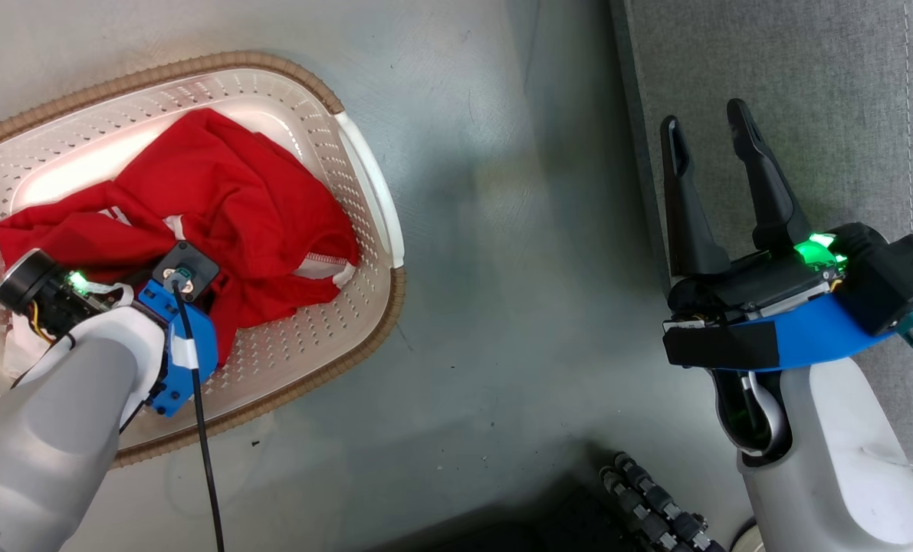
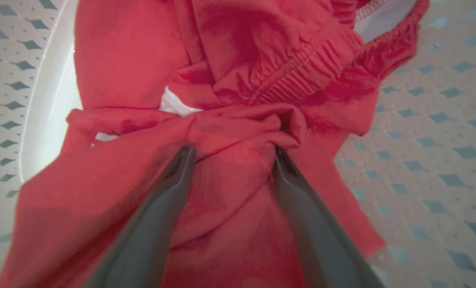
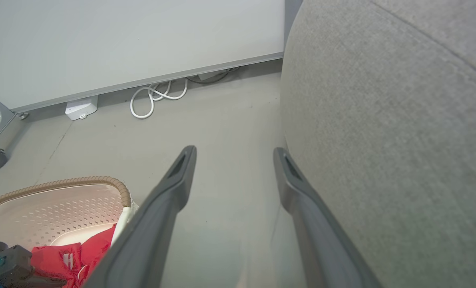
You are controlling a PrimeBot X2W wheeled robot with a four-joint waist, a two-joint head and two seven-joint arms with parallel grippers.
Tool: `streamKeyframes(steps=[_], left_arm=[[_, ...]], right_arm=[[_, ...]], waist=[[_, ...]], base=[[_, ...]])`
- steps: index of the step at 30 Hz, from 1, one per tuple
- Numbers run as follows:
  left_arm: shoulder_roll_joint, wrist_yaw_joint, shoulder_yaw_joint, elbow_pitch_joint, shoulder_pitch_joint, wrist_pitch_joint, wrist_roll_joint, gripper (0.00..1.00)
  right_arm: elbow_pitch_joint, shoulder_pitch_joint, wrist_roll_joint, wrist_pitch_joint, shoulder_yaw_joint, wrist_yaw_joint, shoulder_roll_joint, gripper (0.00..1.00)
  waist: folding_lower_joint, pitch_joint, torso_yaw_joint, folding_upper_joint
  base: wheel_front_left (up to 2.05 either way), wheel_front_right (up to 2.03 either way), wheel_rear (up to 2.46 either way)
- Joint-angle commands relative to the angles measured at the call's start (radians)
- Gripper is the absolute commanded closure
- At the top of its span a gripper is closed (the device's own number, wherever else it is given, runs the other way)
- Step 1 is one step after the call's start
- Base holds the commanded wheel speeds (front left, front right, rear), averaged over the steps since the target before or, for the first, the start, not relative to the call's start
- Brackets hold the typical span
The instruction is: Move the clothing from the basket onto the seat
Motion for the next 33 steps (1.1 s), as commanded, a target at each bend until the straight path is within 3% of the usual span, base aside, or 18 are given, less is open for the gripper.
streamKeyframes(steps=[1,2,3,4,21,26,33], left_arm=[[-0.007,0.007,0.0,0.01,-0.023,-0.006,0.003,0.0],[-0.012,0.012,-0.001,0.016,-0.029,-0.013,0.004,0.13],[-0.016,0.013,-0.005,0.021,-0.034,-0.021,0.01,0.76],[-0.02,0.012,-0.007,0.027,-0.035,-0.026,0.011,1.0],[-0.085,-0.001,-0.031,0.107,-0.039,-0.084,-0.034,1.0],[-0.12,-0.002,-0.019,0.142,0.007,-0.127,-0.065,1.0],[-0.188,0.0,0.009,0.184,0.088,-0.221,-0.123,1.0]], right_arm=[[-0.004,-0.006,0.004,-0.005,0.0,0.0,-0.001,0.0],[-0.003,-0.006,0.004,-0.005,0.0,0.0,-0.001,0.0],[-0.002,-0.006,0.006,-0.005,0.001,0.0,-0.001,0.0],[-0.001,-0.006,0.007,-0.005,0.001,0.0,-0.001,0.0],[0.028,-0.017,-0.006,-0.005,-0.001,0.0,-0.001,0.0],[0.057,-0.01,-0.03,-0.005,0.014,0.0,-0.001,0.0],[0.131,0.043,-0.063,-0.004,0.032,0.0,-0.002,0.0]], waist=[[-0.0001,0.002,0.0,0.0],[-0.0001,0.003,-0.001,0.0],[-0.0001,0.003,-0.001,0.0],[-0.0001,0.003,-0.002,0.0],[-0.0001,-0.047,0.013,0.0],[-0.0001,-0.148,0.027,0.0],[-0.0001,-0.37,0.064,0.0]], base=[[0.0,0.0,0.0],[0.0,0.0,0.0],[0.0,0.0,0.0],[0.0,0.0,0.0],[0.0,0.0,0.0],[0.0,0.0,0.0],[0.0,0.0,0.0]])
